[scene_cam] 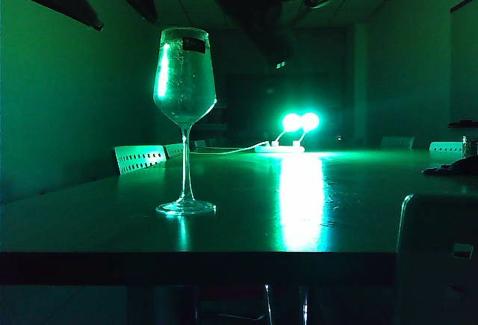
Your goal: Pick up the black thermos cup, pour some water from it into the stemmed glass, and then put the thermos cup back on the table.
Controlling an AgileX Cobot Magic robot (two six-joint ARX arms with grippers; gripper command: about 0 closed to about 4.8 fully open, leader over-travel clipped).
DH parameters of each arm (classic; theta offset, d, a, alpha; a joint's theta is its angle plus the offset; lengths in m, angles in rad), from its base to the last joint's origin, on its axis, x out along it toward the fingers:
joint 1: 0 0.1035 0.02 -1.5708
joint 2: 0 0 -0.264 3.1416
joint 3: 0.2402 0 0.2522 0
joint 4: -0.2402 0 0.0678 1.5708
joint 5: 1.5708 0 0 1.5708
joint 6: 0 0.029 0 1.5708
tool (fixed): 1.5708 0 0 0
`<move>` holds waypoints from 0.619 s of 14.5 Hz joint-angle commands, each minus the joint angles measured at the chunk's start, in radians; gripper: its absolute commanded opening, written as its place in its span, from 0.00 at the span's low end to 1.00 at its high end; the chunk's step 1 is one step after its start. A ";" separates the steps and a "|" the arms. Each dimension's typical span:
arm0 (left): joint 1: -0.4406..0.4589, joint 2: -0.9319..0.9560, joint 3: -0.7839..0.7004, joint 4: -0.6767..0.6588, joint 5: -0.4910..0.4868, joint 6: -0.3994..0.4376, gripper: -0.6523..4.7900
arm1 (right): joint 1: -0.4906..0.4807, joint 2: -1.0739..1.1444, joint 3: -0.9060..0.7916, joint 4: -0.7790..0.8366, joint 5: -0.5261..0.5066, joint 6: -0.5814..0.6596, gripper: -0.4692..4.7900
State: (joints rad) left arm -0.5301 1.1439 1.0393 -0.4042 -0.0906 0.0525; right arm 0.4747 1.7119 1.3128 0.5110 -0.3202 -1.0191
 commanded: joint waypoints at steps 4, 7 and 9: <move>0.000 -0.005 0.005 0.018 -0.003 0.003 1.00 | 0.001 -0.057 0.008 0.223 0.245 0.628 0.43; 0.000 -0.005 0.005 0.021 -0.001 0.003 1.00 | 0.000 -0.191 0.006 0.095 0.323 0.634 0.43; 0.000 -0.005 0.005 0.044 0.002 0.003 1.00 | 0.000 -0.322 -0.002 -0.095 0.422 0.652 0.43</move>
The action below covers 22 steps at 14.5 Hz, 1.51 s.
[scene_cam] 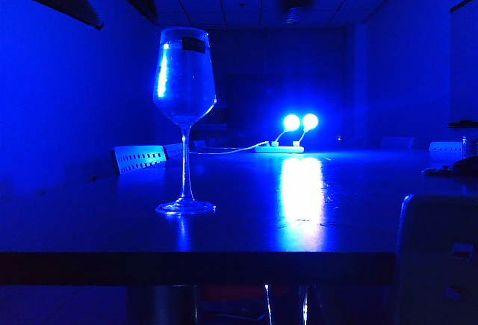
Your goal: Pick up the black thermos cup, pour some water from it into the stemmed glass, and then put the thermos cup back on the table.
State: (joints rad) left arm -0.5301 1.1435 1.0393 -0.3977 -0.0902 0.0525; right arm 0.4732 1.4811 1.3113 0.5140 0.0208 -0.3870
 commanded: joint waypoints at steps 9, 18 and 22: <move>0.000 -0.004 0.005 0.054 0.003 0.030 1.00 | -0.087 -0.206 -0.668 0.327 0.060 0.341 0.43; 0.000 -0.004 0.003 0.055 0.003 0.030 1.00 | -0.239 0.299 -0.660 0.793 -0.047 0.394 0.43; 0.000 -0.004 0.003 0.048 0.003 0.030 1.00 | -0.239 0.348 -0.635 0.774 -0.046 0.386 0.43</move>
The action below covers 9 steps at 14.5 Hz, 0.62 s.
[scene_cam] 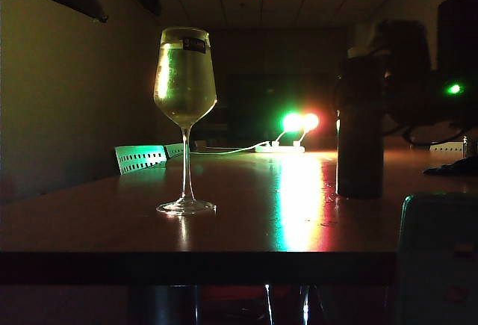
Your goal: Pick up the black thermos cup, pour some water from it into the stemmed glass, and then put the thermos cup back on the table.
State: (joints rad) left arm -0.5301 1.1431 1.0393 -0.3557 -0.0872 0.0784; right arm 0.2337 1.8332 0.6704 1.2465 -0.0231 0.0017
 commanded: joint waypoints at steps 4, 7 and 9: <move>0.000 -0.003 0.003 -0.002 0.000 0.004 1.00 | 0.000 -0.004 0.005 0.006 -0.002 -0.003 0.43; 0.000 -0.003 0.003 -0.006 0.000 0.004 1.00 | 0.000 -0.004 0.005 0.006 -0.002 -0.003 0.43; 0.000 -0.003 0.003 -0.005 0.000 0.004 1.00 | 0.000 -0.004 0.005 0.007 -0.002 -0.003 0.61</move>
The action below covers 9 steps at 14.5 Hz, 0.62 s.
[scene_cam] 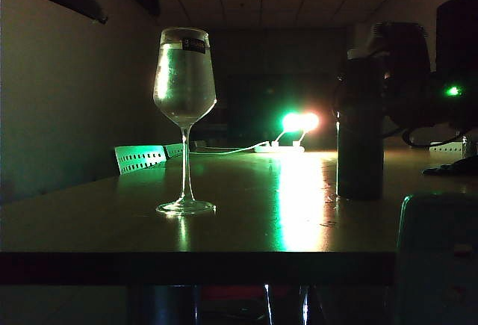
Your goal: Pick up the black thermos cup, pour some water from it into the stemmed glass, and then put the thermos cup back on the table.
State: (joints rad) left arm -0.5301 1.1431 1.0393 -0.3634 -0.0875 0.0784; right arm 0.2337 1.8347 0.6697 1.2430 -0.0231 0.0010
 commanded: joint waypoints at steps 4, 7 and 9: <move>0.000 -0.003 0.003 0.003 0.001 0.004 1.00 | 0.000 -0.006 -0.001 0.047 -0.002 -0.002 1.00; 0.000 -0.011 0.005 -0.001 0.001 0.004 1.00 | 0.000 -0.046 -0.061 0.077 -0.002 -0.002 1.00; 0.000 -0.042 0.005 -0.002 0.001 0.004 1.00 | 0.000 -0.119 -0.119 0.077 -0.002 -0.002 1.00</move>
State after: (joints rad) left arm -0.5304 1.1172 1.0393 -0.3721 -0.0872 0.0784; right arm 0.2337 1.7477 0.5655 1.2964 -0.0231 -0.0006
